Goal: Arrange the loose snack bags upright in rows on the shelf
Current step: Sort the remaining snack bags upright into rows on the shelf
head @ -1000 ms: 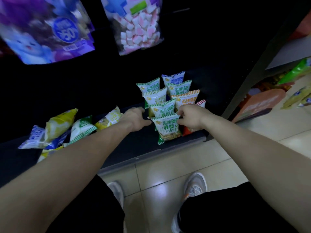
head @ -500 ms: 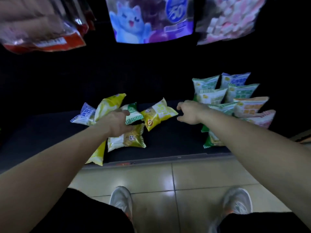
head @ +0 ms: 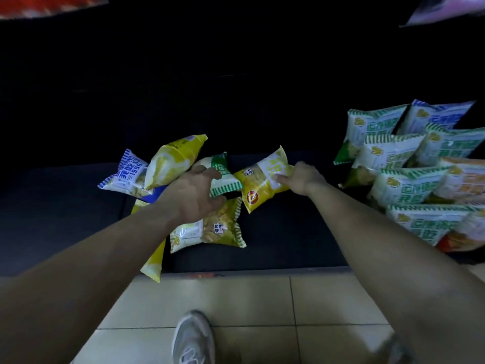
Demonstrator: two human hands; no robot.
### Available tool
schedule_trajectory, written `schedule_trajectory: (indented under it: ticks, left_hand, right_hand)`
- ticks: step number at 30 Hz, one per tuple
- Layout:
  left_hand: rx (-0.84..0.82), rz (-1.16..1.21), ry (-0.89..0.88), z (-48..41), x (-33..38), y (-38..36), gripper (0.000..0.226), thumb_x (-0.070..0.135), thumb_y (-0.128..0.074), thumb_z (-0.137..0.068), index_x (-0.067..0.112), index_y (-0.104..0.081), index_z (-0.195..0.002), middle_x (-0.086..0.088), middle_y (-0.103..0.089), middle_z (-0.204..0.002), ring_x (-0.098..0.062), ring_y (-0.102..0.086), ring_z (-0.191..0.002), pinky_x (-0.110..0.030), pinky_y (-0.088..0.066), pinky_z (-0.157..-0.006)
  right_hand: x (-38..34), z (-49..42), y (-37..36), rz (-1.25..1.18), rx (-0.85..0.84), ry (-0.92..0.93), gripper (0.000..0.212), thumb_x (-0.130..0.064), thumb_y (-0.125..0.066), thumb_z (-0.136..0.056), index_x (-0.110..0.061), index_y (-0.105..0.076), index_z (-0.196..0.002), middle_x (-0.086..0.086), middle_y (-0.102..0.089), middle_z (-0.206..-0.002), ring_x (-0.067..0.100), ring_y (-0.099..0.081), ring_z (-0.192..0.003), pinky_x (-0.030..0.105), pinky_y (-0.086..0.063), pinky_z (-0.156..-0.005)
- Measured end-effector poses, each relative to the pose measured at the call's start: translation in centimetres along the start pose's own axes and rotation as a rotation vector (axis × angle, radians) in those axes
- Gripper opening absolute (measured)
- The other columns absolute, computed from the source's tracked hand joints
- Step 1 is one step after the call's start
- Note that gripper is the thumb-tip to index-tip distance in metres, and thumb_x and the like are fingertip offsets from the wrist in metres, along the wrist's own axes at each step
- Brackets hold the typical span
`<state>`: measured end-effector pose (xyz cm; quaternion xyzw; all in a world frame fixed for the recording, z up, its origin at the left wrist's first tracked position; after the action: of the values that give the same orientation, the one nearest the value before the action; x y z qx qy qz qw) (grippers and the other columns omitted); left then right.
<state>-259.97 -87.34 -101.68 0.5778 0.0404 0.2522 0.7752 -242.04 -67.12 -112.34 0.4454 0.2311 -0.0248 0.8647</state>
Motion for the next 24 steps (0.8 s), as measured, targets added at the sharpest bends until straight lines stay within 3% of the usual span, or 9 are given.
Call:
schedule_trajectory:
  ticks: [3,6,12,18,21,24]
  left_hand:
    - [0.023,0.097,0.023,0.3,-0.2,0.0,0.058,0.042,-0.066,-0.089,0.022,-0.047,-0.140,-0.003,-0.047,-0.139,-0.023,-0.052,-0.122,-0.036,-0.045,-0.097]
    - [0.039,0.094,0.014,0.6,-0.1,0.3,0.057,0.041,-0.066,-0.089,0.021,-0.048,-0.139,-0.002,-0.047,-0.138,-0.023,-0.054,-0.119,-0.036,-0.046,-0.096]
    - [0.080,0.116,-0.006,1.7,1.3,1.4,0.057,0.039,-0.066,-0.089,0.020,-0.048,-0.140,-0.002,-0.046,-0.140,-0.022,-0.051,-0.122,-0.031,-0.044,-0.097]
    - [0.197,0.332,-0.055,3.6,5.0,4.9,0.072,0.044,-0.077,-0.080,0.023,-0.044,-0.141,0.003,-0.052,-0.135,-0.016,-0.053,-0.119,-0.029,-0.046,-0.093]
    - [0.203,0.523,-0.157,5.3,8.7,6.9,0.085,0.039,-0.086,-0.070,0.029,-0.042,-0.142,0.004,-0.051,-0.135,-0.014,-0.052,-0.120,-0.026,-0.044,-0.094]
    - [0.073,0.487,-0.286,6.8,12.1,7.3,0.086,0.040,-0.090,-0.064,0.037,-0.047,-0.138,0.011,-0.055,-0.131,-0.011,-0.055,-0.117,-0.030,-0.050,-0.095]
  right_hand:
    - [-0.4,0.8,0.4,-0.050,0.096,0.086,0.077,-0.068,-0.077,-0.068,-0.014,-0.057,-0.120,0.008,-0.065,-0.118,0.029,-0.063,-0.107,0.037,-0.052,-0.085]
    - [-1.1,2.1,0.9,-0.104,0.160,0.219,0.068,-0.049,-0.087,-0.066,-0.020,-0.055,-0.119,0.007,-0.062,-0.114,0.026,-0.059,-0.107,0.032,-0.045,-0.083]
    - [-1.1,5.7,4.8,-0.021,0.184,0.379,0.059,-0.038,-0.087,-0.069,-0.025,-0.059,-0.119,0.003,-0.065,-0.113,0.024,-0.059,-0.106,0.037,-0.050,-0.085]
    - [-0.1,13.6,12.4,0.094,0.188,0.506,0.060,-0.034,-0.088,-0.073,-0.028,-0.057,-0.124,0.000,-0.059,-0.119,0.017,-0.053,-0.092,0.030,-0.041,-0.065]
    - [1.2,18.3,15.0,0.115,0.178,0.574,0.059,-0.033,-0.088,-0.073,-0.030,-0.058,-0.124,-0.003,-0.057,-0.128,0.017,-0.055,-0.094,0.037,-0.050,-0.073]
    - [2.9,21.7,16.2,0.079,0.147,0.592,0.056,-0.032,-0.089,-0.072,-0.031,-0.060,-0.120,-0.007,-0.059,-0.123,0.015,-0.057,-0.105,0.035,-0.052,-0.079]
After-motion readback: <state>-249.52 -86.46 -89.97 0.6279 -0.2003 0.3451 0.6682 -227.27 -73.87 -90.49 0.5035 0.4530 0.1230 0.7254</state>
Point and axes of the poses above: each hand's wrist, its own z-axis away from the middle knuckle, its own y-axis out of the back of the hand, x = y × z, the point moved 1 cm from there along -z, towards the middle knuckle
